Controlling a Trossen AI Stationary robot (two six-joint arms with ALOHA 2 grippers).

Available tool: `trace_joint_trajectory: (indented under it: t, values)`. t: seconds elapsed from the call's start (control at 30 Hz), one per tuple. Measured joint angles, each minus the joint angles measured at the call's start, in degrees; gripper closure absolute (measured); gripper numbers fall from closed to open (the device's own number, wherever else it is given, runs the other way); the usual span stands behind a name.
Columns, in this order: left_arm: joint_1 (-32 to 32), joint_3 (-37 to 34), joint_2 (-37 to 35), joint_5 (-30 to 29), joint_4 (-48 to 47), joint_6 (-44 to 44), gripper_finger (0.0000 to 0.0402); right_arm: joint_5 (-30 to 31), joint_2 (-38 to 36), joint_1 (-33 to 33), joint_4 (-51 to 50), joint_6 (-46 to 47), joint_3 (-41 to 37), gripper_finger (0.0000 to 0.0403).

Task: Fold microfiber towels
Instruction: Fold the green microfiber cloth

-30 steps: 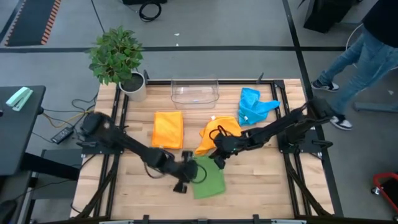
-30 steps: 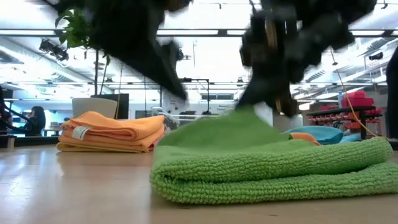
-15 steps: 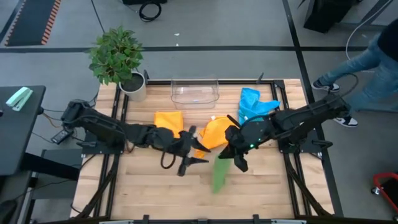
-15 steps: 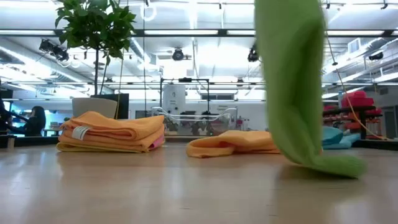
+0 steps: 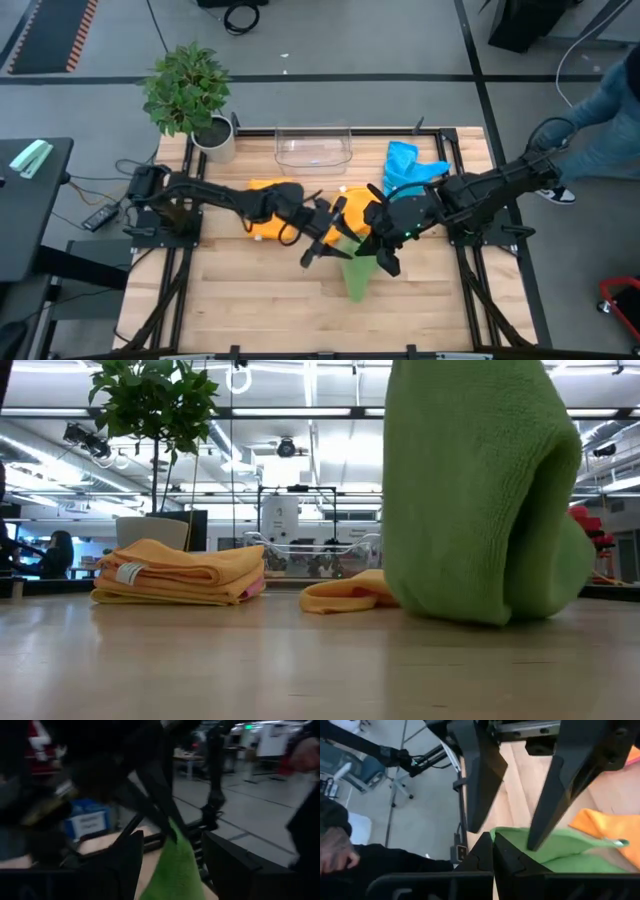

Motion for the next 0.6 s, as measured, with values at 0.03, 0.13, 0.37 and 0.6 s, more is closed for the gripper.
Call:
trace_joint_trajectory:
  t: [0.03,0.13,0.37,0.6]
  values:
    - [0.42,0.94,0.77,2.16,-0.7,-0.63,0.0196,0.0,-0.03,-0.11,-0.33,0.08,-0.02,0.0402]
    - [1.45,4.19,3.41,6.71,-3.39,-1.97,0.0207,-0.42,-0.45,-0.88,-0.13,0.47,0.02,0.0403]
    - [2.9,6.03,4.03,15.54,-13.27,-1.67,0.023,-2.54,-2.94,-1.55,-2.63,1.4,0.44,0.0403]
    - [3.19,6.1,3.87,17.56,-16.81,-1.42,0.0258,0.17,-7.67,-1.57,-13.76,1.29,5.03,0.0403]
